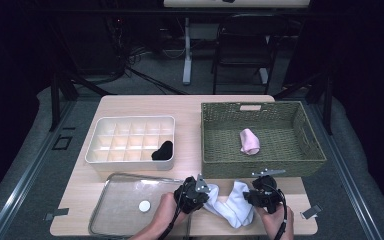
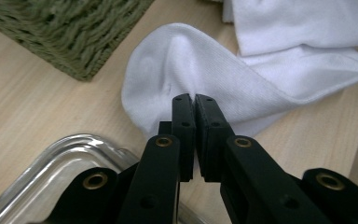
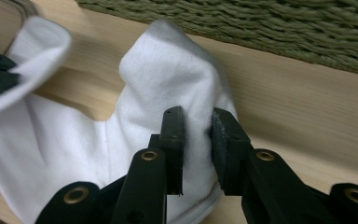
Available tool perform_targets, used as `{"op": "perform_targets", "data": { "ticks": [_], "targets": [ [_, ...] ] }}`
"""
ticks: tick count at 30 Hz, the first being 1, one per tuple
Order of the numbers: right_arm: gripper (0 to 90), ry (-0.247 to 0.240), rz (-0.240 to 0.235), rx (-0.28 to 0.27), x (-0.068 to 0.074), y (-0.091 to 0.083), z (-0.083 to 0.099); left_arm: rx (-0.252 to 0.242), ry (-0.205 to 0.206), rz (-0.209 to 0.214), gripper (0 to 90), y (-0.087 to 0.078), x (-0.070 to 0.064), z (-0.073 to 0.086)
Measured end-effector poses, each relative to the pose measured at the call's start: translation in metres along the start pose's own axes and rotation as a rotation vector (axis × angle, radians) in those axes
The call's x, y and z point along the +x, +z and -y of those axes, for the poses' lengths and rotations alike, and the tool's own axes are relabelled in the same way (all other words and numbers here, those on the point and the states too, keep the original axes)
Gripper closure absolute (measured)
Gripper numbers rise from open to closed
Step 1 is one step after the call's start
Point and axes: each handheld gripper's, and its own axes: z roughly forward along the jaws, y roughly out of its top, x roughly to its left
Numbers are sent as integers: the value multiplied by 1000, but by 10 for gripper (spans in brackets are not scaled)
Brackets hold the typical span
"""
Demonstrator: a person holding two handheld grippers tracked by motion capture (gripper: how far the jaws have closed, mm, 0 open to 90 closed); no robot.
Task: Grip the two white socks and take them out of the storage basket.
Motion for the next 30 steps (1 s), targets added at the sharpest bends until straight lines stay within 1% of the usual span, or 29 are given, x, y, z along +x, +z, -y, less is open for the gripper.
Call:
{"op": "perform_targets", "data": {
  "ticks": [1,2,3,4,7,8,9,11,12,13,14,15,16,17,18,19,20,21,22,23,24,25,26,27,28,29,30],
  "targets": [
    [755,6,3,-4,-1,0,0,-6,-1,-1,867,-1,1,1],
    [753,18,7,-3,-3,0,1,-13,-8,-11,867,-2,2,1],
    [752,30,6,-10,-4,1,2,-14,-9,-7,867,-3,4,1],
    [752,28,11,-5,-6,0,2,-17,-11,-10,867,-4,5,2],
    [746,45,19,-5,-8,1,3,-23,-4,-24,867,-7,6,2],
    [743,44,33,-1,-9,0,4,-23,-3,-24,867,-8,6,3],
    [732,46,41,2,-9,-1,4,-16,5,-15,866,-9,6,3],
    [690,45,47,22,-10,-2,3,-9,16,-22,866,-10,6,5],
    [676,39,42,42,-10,-1,3,0,19,-13,865,-10,6,5],
    [666,34,25,34,-10,-2,3,15,23,-7,864,-10,6,6],
    [631,27,23,37,-10,-2,3,17,23,-12,861,-9,5,6],
    [601,8,18,56,-10,-3,1,26,26,-12,859,-8,5,6],
    [588,2,2,55,-11,-5,1,42,30,-4,855,-8,5,6],
    [556,-7,-8,48,-12,-6,1,52,31,-3,845,-8,5,6],
    [525,-30,-10,35,-13,-7,0,63,34,-4,829,-8,5,6],
    [525,-51,-29,13,-14,-8,-1,71,34,1,813,-8,5,6],
    [508,-64,-37,8,-15,-9,-2,81,28,11,803,-9,6,5],
    [504,-85,-65,-11,-17,-9,-3,91,22,10,774,-10,6,5],
    [499,-97,-78,-21,-18,-8,-5,98,18,15,745,-11,7,4],
    [471,-107,-95,-12,-18,-7,-7,102,4,15,716,-13,8,3],
    [474,-112,-97,-9,-19,-5,-9,102,-7,11,681,-14,8,3],
    [472,-109,-116,-10,-20,-3,-10,103,-13,15,652,-17,9,2],
    [465,-114,-124,9,-20,0,-11,92,-23,7,625,-20,9,0],
    [471,-109,-126,16,-20,3,-11,75,-39,5,591,-22,10,-1],
    [469,-105,-129,38,-20,6,-11,65,-46,-4,573,-24,9,-3],
    [470,-112,-128,53,-20,8,-11,37,-69,5,562,-27,11,-6],
    [495,-103,-121,61,-18,10,-11,14,-79,-8,546,-28,10,-9]
  ]
}}
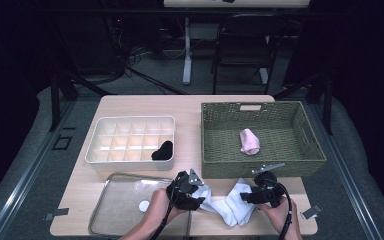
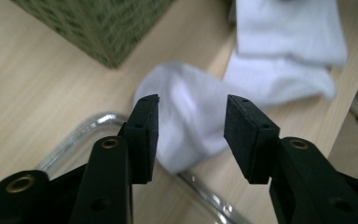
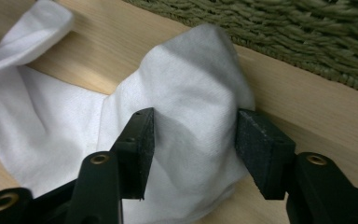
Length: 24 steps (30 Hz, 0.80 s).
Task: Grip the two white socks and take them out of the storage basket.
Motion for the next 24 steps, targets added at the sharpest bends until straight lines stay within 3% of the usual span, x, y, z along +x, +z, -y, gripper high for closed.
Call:
{"op": "perform_targets", "data": {
  "ticks": [3,11,19,22,24],
  "targets": [
    [544,6,12,32,3,3,0,-36,-29,-2,511,4,-5,-8],
    [607,27,75,33,15,4,1,-13,-44,-9,418,21,-14,-9],
    [658,42,97,30,19,4,6,108,-23,-7,513,42,-12,0],
    [679,61,94,21,20,5,7,125,-15,-3,581,46,-13,2],
    [699,46,98,36,20,4,7,127,-1,-5,628,46,-14,2]
  ]
}}
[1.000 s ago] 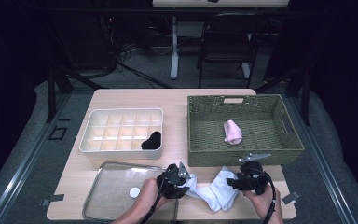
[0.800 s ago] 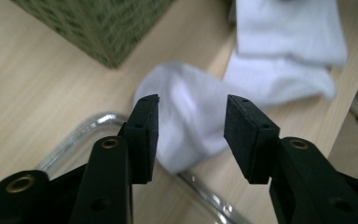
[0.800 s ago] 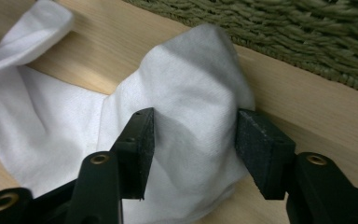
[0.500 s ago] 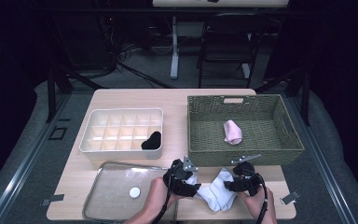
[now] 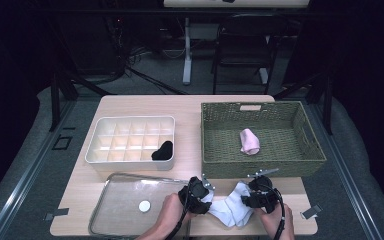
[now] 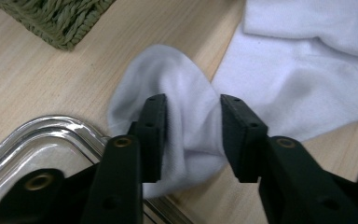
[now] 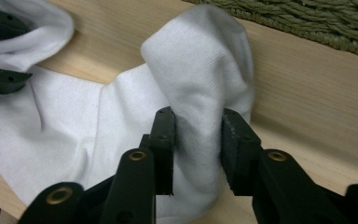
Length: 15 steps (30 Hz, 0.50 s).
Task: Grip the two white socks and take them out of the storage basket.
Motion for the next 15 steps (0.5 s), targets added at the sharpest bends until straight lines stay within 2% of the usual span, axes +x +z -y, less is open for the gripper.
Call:
{"op": "perform_targets", "data": {
  "ticks": [3,5,7,12,15],
  "targets": [
    [732,1,3,-1,1,-1,0,-7,28,4,737,0,-2,1],
    [745,11,11,-22,1,-2,1,-20,41,-13,771,-1,-3,2],
    [749,7,16,-17,0,-3,1,-50,34,-19,777,-2,-2,4],
    [760,27,42,-45,-6,-7,3,-104,18,-29,776,-8,1,7],
    [762,38,47,-49,-10,-8,4,-109,16,-36,766,-12,3,9]
  ]
}}
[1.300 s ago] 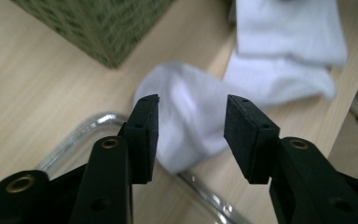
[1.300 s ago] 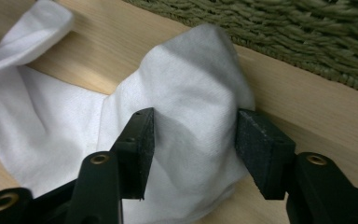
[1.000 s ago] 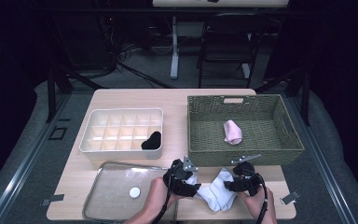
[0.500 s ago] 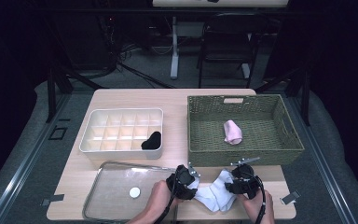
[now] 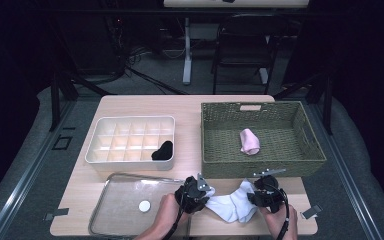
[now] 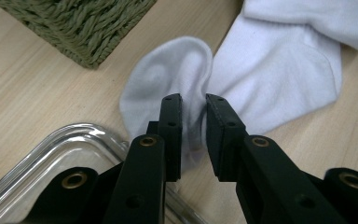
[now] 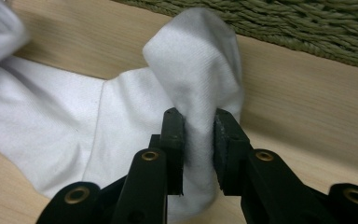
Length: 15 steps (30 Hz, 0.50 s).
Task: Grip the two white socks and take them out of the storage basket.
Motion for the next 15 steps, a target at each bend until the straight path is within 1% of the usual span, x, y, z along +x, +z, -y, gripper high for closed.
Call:
{"op": "perform_targets", "data": {
  "ticks": [6,10,11,13,14,15],
  "targets": [
    [765,6,12,-6,-4,-1,1,21,-8,7,728,-2,2,4],
    [764,1,28,-4,-6,-3,2,38,1,5,702,-6,3,5],
    [764,-3,33,-8,-7,-3,2,37,7,-5,694,-7,3,5],
    [763,-4,46,-7,-9,-4,2,45,9,-6,675,-10,4,5],
    [761,0,43,-6,-11,-4,2,54,8,4,658,-11,5,5],
    [760,7,36,-13,-11,-4,2,57,6,4,642,-12,6,5]
  ]
}}
